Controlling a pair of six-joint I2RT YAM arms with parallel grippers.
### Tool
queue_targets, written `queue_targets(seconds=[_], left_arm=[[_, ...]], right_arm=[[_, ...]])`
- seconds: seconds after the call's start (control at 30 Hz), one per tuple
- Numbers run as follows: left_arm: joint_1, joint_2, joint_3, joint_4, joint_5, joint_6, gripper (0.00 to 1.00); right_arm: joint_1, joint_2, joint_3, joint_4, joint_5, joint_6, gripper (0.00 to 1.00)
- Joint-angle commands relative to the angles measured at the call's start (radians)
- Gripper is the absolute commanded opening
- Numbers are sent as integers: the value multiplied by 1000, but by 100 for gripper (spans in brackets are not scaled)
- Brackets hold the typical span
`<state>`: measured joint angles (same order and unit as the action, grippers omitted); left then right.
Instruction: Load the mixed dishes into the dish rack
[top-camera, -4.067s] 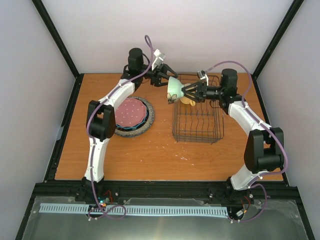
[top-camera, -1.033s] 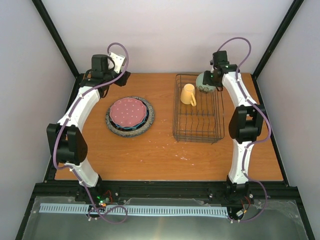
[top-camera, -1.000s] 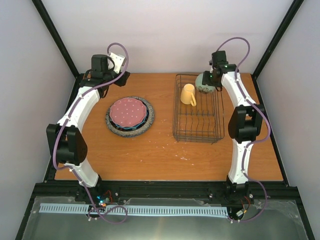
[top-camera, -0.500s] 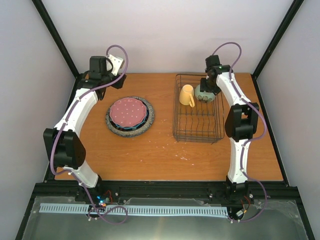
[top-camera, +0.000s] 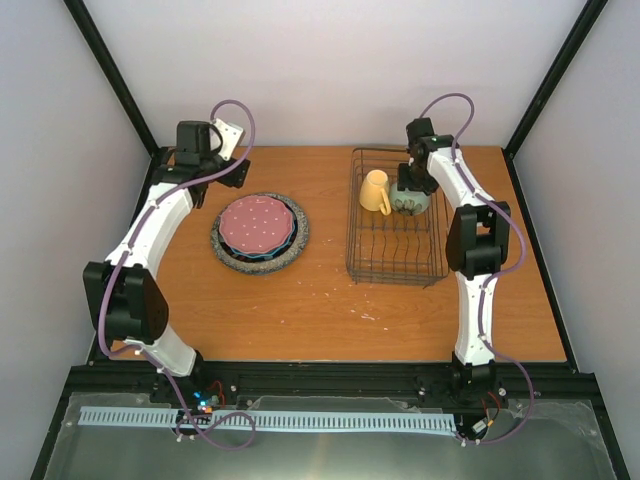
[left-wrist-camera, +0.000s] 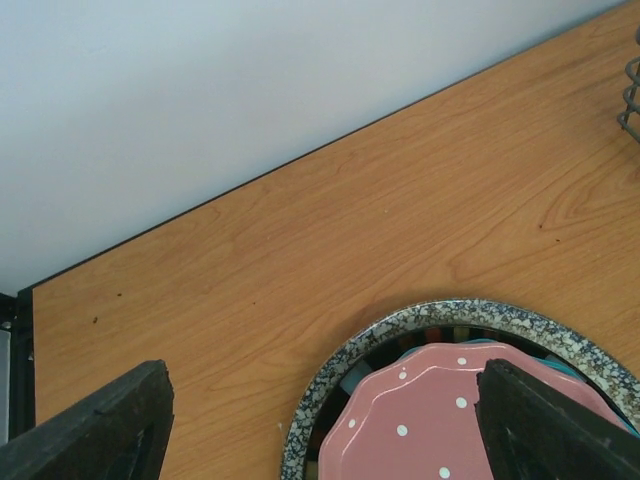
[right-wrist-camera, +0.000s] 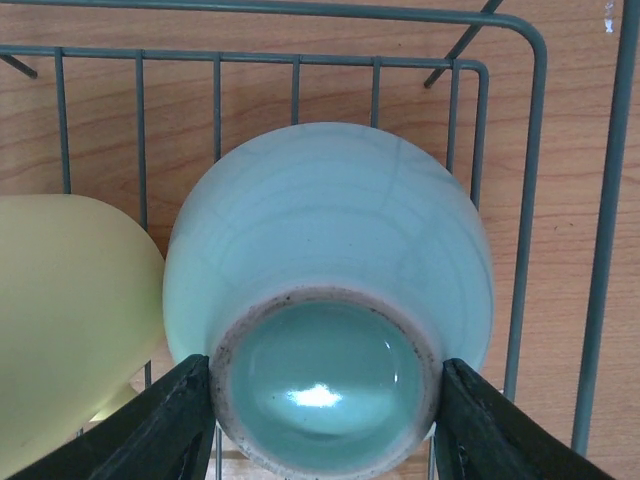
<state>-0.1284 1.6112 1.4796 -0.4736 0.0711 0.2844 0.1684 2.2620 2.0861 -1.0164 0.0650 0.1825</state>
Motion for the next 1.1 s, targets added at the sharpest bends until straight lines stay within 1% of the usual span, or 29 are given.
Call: queue_targets(seconds=[0.0, 0.03, 0.1, 0.17, 0.2, 0.23, 0.4, 0.6, 0.7, 0.97, 1.07], left_arm=[[43, -38, 2, -24, 66, 7, 84], [57, -35, 6, -34, 94, -2, 84], [91, -30, 14, -55, 140, -23, 84], [124, -25, 16, -69, 164, -47, 84], [141, -20, 18, -79, 180, -59, 84], [160, -14, 23, -93, 194, -75, 84], [219, 27, 40, -164, 241, -155, 82], [227, 60, 26, -201, 244, -204, 81], [229, 65, 10, -205, 255, -218, 80], [230, 58, -55, -208, 265, -236, 78], [232, 53, -82, -212, 274, -237, 74]], right_arm=[[3, -4, 11, 9, 22, -5, 6], [3, -5, 10, 8, 28, -3, 10], [3, -11, 9, 8, 34, -3, 25], [3, -17, 8, 11, 39, -5, 36], [3, -19, 8, 13, 41, -6, 40], [3, -21, 8, 14, 41, -7, 43], [3, -24, 9, 20, 47, -11, 51], [3, -30, 6, 25, 55, -11, 60], [4, -30, 8, 27, 60, -9, 66], [3, -52, 3, 33, 60, -8, 69], [3, -95, 5, 43, 43, 0, 70]])
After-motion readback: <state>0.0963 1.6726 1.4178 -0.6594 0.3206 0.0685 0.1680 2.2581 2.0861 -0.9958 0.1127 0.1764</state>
